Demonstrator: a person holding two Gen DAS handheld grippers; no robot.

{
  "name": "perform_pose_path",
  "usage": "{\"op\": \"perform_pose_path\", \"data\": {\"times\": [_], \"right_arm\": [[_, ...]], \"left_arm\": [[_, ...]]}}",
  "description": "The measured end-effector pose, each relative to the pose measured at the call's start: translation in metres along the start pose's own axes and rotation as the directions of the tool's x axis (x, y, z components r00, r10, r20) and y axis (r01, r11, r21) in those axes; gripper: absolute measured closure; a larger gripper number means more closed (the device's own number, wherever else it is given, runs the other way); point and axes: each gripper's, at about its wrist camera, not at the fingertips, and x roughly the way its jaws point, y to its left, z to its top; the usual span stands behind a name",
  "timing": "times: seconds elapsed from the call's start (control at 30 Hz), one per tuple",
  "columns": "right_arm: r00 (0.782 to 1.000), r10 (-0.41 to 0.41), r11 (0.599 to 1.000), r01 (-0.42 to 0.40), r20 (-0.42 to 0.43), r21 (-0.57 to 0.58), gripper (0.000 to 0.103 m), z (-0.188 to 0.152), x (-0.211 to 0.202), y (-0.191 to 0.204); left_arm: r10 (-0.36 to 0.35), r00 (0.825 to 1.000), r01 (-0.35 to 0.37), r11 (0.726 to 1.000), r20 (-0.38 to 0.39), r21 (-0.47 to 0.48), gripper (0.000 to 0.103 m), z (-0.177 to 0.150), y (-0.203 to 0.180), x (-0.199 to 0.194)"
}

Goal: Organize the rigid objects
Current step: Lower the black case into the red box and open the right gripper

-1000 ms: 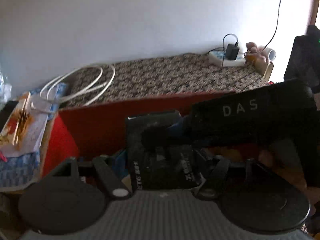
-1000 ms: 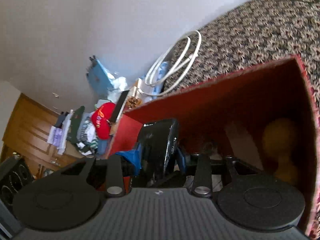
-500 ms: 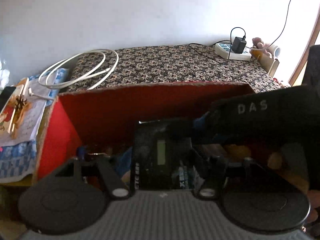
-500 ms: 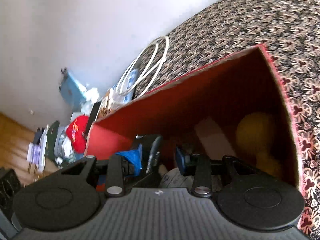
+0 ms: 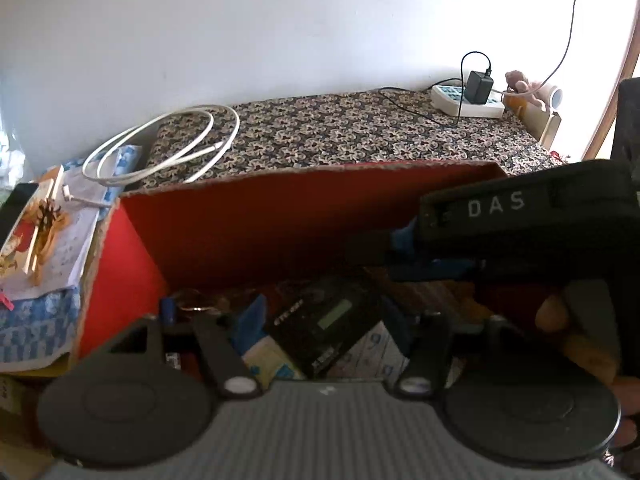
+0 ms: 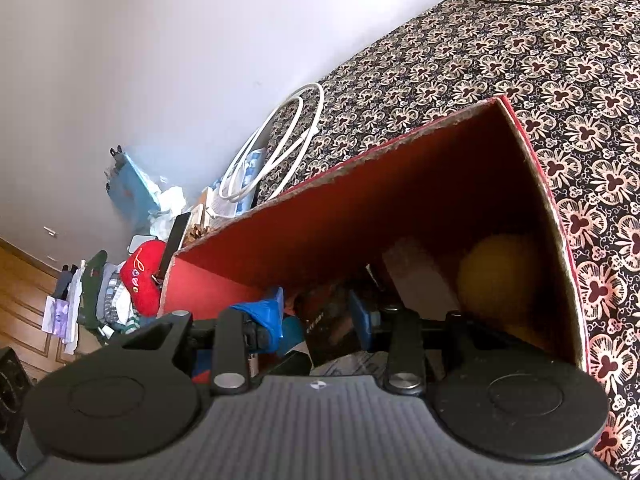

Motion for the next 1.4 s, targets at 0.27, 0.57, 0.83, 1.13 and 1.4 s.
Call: {"op": "perform_pose_path", "data": {"times": [0.27, 0.57, 0.83, 1.13, 1.4], "right_arm": [[1.0, -0.025, 1.0, 0.025, -0.01, -0.005, 0.082, 0.001, 0.003, 0.002], [0.998, -0.056, 0.998, 0.056, -0.03, -0.014, 0.082, 0.003, 0.008, 0.003], [0.998, -0.053, 0.998, 0.053, -0.041, -0.017, 0.082, 0.005, 0.01, 0.003], [0.999, -0.037, 0.999, 0.037, -0.036, -0.012, 0.082, 0.006, 0.009, 0.0], [0.998, -0.044, 0.999, 0.044, -0.033, -0.005, 0.082, 0.007, 0.008, 0.0]], "left_arm": [[0.023, 1.0, -0.023, 1.0, 0.003, 0.016, 0.028, 0.0, -0.003, -0.001], [0.052, 0.999, -0.052, 0.998, -0.009, 0.017, 0.026, 0.002, -0.003, 0.002], [0.125, 0.992, -0.124, 0.991, -0.002, 0.048, 0.023, 0.006, -0.006, 0.003], [0.196, 0.98, -0.197, 0.976, 0.023, 0.09, 0.023, 0.009, -0.006, 0.006], [0.186, 0.983, -0.185, 0.982, -0.007, 0.041, 0.023, 0.015, 0.003, 0.014]]}}
